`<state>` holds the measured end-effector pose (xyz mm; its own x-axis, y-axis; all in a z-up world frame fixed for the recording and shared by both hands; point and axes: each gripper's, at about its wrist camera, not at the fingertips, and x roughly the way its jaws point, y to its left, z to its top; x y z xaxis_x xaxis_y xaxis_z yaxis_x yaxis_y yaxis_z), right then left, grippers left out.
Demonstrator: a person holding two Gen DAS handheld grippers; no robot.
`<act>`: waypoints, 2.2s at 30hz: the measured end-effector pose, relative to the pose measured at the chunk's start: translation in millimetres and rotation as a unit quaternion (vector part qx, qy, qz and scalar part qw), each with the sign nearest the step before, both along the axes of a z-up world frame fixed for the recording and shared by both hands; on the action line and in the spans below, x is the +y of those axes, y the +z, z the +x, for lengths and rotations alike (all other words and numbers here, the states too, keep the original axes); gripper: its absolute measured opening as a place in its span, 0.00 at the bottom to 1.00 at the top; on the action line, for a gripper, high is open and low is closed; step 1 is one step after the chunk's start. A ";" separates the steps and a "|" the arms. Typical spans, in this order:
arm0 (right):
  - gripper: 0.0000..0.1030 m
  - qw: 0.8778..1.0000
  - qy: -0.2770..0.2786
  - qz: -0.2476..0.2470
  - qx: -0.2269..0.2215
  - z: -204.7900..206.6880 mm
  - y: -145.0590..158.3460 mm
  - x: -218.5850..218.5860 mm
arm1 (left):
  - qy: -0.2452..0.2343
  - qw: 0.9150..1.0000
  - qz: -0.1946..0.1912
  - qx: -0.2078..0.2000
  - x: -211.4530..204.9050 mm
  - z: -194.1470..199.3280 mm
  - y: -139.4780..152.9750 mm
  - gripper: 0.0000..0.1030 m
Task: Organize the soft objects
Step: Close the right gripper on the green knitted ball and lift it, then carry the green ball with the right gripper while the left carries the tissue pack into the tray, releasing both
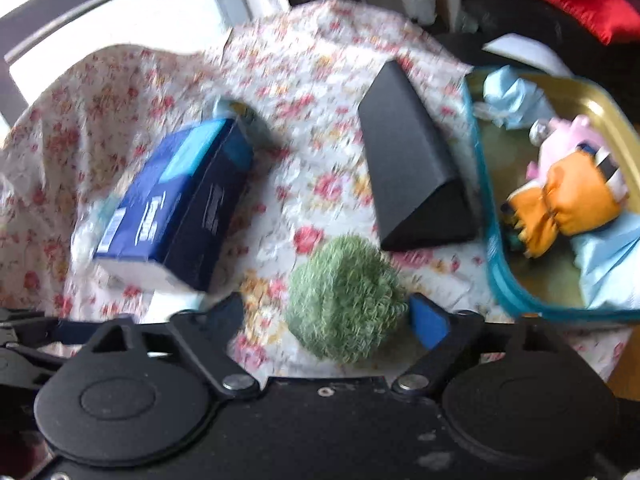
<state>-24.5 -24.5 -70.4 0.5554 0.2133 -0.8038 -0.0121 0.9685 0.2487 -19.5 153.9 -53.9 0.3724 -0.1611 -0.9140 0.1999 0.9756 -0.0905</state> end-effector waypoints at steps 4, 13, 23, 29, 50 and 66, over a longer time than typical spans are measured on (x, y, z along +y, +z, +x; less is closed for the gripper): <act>0.60 1.000 0.002 -0.002 0.008 -1.1 -2.8 0.9 | -0.009 1.000 0.003 -0.001 -5.6 -2.4 -2.3 0.74; 0.57 1.000 0.006 0.014 -0.016 -9.4 4.2 -3.7 | -0.027 0.999 0.016 -0.010 -21.6 0.0 -9.6 0.83; 0.57 0.997 -0.001 0.050 -0.064 -20.2 22.7 -13.5 | -0.038 0.999 0.009 0.004 -27.8 3.1 -16.0 0.49; 0.57 0.991 -0.035 0.059 -0.116 -27.3 44.4 -32.1 | -0.034 0.999 -0.009 0.004 -29.7 1.5 2.8 0.49; 0.58 0.915 -0.364 -0.064 -0.164 -25.8 59.2 -198.3 | -0.113 0.986 -0.086 -0.089 -158.8 76.7 94.1 0.49; 0.72 0.931 -0.279 -0.187 -0.142 -1.7 45.4 -162.0 | -0.101 0.991 -0.087 -0.028 -226.5 122.1 63.8 0.60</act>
<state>-26.2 -186.5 -24.9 0.6970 -0.4375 -0.5682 0.5045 0.8622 -0.0450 102.6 -72.6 10.0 0.3649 -0.3913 -0.8449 0.3995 0.8854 -0.2375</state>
